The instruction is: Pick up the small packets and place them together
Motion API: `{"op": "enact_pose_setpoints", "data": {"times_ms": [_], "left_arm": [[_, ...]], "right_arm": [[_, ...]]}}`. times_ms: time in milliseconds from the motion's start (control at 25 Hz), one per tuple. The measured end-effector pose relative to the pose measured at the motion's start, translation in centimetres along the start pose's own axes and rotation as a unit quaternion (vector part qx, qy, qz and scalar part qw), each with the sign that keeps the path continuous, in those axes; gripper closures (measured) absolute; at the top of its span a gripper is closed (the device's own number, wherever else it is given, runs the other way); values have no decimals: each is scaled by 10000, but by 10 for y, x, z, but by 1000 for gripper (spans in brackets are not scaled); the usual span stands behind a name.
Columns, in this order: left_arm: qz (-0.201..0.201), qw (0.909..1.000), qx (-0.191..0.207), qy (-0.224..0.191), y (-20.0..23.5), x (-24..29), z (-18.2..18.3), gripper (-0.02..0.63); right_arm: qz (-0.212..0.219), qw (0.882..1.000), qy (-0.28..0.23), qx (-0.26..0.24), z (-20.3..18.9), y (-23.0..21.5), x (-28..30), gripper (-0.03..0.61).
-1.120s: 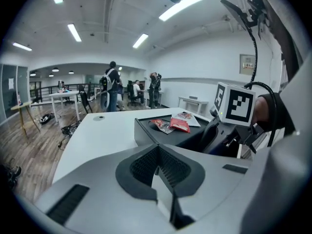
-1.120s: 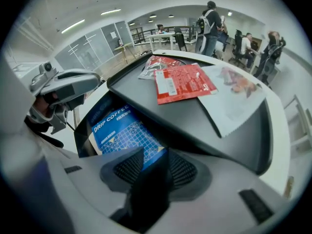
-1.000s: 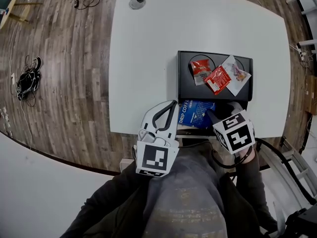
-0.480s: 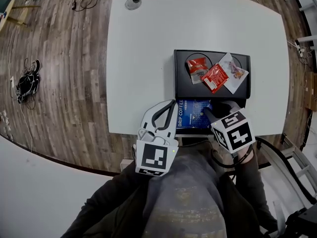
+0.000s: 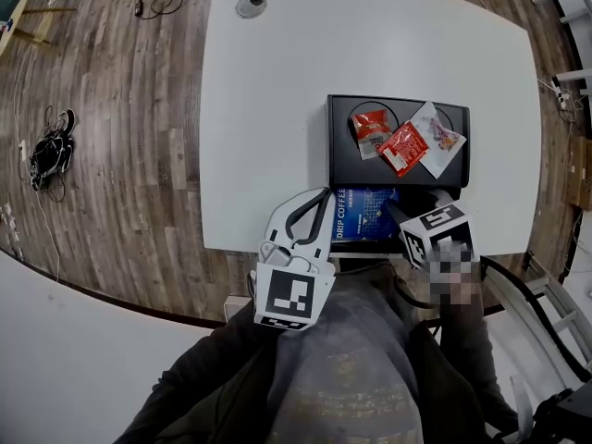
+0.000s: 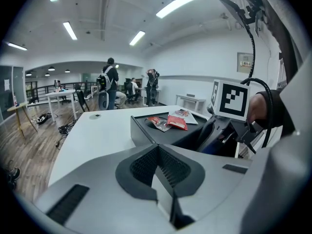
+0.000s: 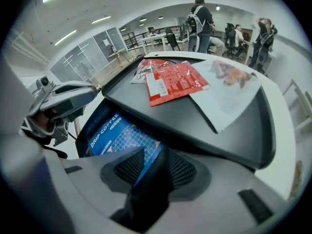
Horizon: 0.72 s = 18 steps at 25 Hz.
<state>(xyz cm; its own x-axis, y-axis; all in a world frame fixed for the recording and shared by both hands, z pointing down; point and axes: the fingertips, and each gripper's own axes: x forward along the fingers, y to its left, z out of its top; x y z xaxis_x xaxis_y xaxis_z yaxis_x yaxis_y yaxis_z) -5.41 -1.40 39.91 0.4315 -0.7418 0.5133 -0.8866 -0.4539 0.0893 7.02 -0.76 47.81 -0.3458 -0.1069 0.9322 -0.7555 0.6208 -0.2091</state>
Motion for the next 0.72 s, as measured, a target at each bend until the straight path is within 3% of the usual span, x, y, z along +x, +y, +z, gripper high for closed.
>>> {"op": "enact_pose_setpoints", "data": {"times_ms": [280, 360, 480, 720], "left_arm": [[-14, 10000, -70, 59, 1, 5, 0, 611], [-24, 9999, -83, 75, 1, 6, -1, 611], [-3, 9999, -100, 70, 3, 4, -1, 611], [-11, 9999, -148, 67, 4, 2, -3, 611]], "right_arm": [[122, 9992, -67, -381, 2, 12, -1, 437], [275, 9975, -16, -650, 1, 25, 4, 575], [308, 9944, -33, -1009, 1, 36, 5, 575], [820, 9897, -52, -1174, -2, 56, -2, 575]]}}
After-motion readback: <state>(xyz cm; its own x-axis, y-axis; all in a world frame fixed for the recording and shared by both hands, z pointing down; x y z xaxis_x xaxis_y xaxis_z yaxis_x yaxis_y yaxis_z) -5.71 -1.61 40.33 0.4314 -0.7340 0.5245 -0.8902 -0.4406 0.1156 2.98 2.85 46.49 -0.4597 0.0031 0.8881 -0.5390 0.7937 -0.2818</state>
